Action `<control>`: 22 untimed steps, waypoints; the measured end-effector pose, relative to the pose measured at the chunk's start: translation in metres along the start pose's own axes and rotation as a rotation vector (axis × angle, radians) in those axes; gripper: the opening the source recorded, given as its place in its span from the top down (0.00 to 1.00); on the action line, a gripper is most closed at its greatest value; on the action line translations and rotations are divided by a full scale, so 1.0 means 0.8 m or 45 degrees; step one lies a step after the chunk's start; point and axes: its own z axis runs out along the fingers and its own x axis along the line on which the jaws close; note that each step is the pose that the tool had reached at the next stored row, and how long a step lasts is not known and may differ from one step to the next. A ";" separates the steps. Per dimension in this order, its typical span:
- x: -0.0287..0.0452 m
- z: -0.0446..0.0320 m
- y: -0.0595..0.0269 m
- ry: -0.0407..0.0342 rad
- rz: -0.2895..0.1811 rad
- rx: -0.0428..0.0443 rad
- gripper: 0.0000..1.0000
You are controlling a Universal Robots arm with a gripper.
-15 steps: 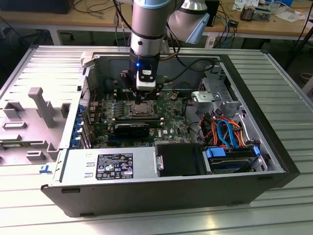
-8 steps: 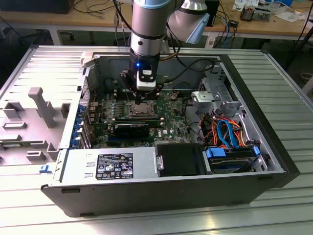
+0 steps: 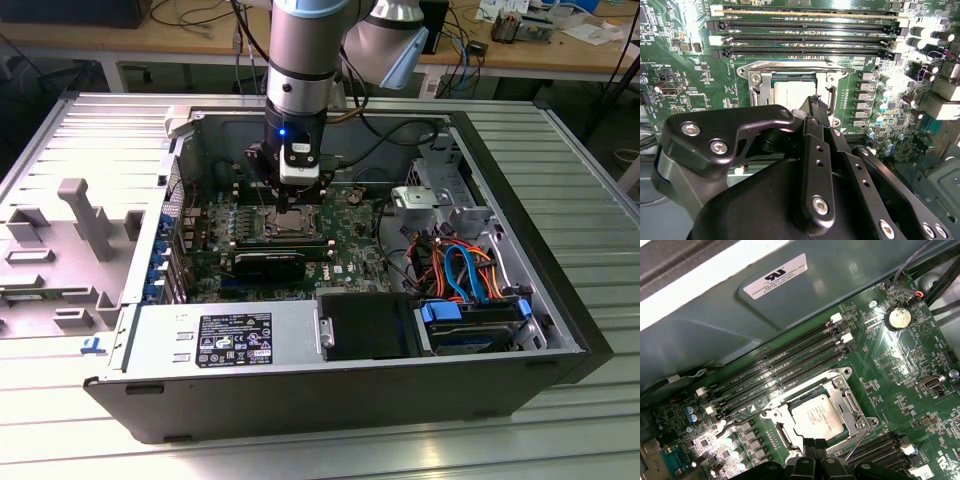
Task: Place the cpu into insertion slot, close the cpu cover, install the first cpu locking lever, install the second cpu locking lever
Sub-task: 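Install the first cpu locking lever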
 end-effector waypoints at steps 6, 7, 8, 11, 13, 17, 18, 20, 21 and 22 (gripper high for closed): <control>0.0000 0.0000 0.000 -0.0004 -0.005 0.000 0.89; 0.0000 0.0000 0.000 -0.0004 -0.007 0.001 0.89; 0.0000 0.0000 0.000 -0.0004 -0.008 0.001 0.89; 0.0000 0.0000 0.000 -0.0006 -0.011 0.001 0.89; 0.0000 0.0000 0.000 -0.0007 -0.013 0.001 0.89; 0.0000 0.0000 0.000 -0.0009 -0.017 0.001 0.89; 0.0000 0.0000 0.000 -0.0011 -0.019 0.001 0.89; 0.0000 0.0000 0.000 -0.0012 -0.021 0.002 0.89; 0.0000 0.0000 0.000 -0.0012 -0.022 0.002 0.89; 0.0000 0.0000 0.000 -0.0013 -0.023 0.002 0.89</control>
